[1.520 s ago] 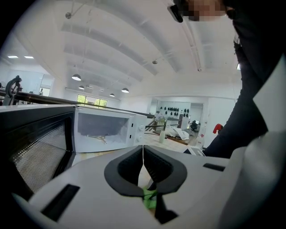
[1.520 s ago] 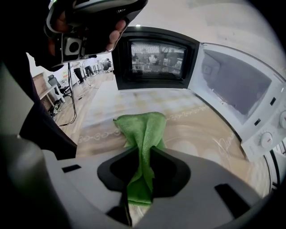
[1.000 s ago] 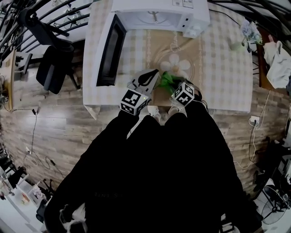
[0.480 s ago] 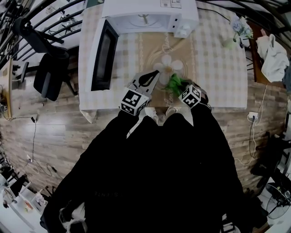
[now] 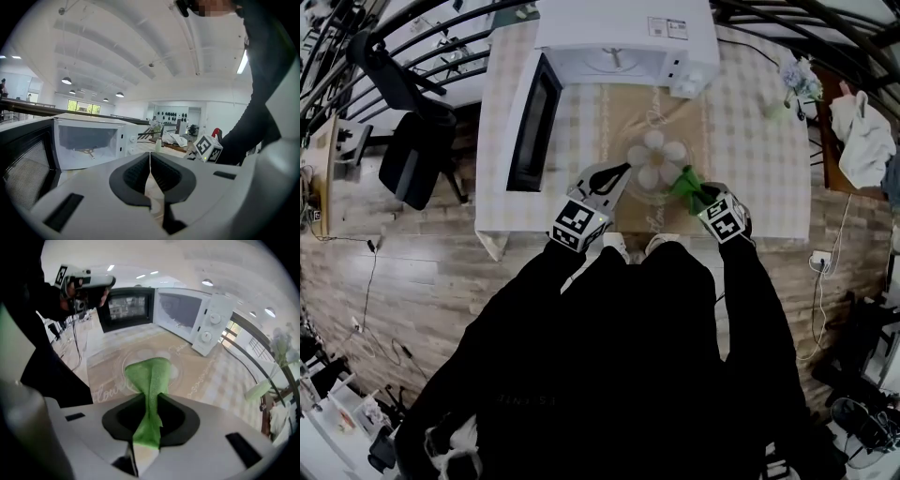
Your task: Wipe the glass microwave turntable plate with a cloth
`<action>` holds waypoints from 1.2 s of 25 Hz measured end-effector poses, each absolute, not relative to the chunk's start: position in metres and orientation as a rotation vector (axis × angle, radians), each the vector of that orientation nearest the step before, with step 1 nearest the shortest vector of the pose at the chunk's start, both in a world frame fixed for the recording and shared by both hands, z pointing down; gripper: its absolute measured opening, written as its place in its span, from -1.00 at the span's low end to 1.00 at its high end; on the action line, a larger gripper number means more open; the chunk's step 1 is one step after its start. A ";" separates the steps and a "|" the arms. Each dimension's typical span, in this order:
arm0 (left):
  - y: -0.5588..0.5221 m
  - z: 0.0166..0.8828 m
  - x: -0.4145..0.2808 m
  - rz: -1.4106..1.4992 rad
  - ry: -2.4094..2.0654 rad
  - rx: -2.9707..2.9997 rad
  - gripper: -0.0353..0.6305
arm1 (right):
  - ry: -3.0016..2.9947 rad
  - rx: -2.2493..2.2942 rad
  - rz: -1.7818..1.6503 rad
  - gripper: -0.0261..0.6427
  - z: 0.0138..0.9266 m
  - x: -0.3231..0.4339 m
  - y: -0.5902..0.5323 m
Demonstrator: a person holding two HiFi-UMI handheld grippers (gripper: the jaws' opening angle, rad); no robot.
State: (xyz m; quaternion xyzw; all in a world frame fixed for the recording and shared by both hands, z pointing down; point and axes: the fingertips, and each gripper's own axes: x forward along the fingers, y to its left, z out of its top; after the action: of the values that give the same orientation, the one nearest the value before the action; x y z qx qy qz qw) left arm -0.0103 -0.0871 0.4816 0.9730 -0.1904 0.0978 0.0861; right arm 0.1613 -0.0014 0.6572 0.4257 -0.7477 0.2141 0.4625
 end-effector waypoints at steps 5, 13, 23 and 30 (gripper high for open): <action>-0.081 0.461 -0.010 0.279 -0.556 2.923 -0.83 | -2.071 1.324 0.682 -0.64 0.588 0.155 -0.015; -0.081 0.418 0.008 0.214 -0.608 2.962 -0.83 | -2.417 1.454 0.645 -0.64 0.483 0.141 -0.035; -0.059 0.388 0.023 0.187 -0.633 2.982 -0.83 | -2.617 1.462 0.406 -0.64 0.388 0.133 -0.047; -0.053 0.359 0.033 0.097 -0.628 3.007 -0.83 | -2.652 1.460 0.253 -0.64 0.356 0.130 -0.040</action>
State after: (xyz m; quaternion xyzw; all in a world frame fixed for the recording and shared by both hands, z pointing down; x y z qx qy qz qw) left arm 0.0332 -0.0531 0.3593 0.9778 -0.2043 0.0315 0.0343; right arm 0.1304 -0.0397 0.3558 0.4800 -0.8718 0.0831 0.0520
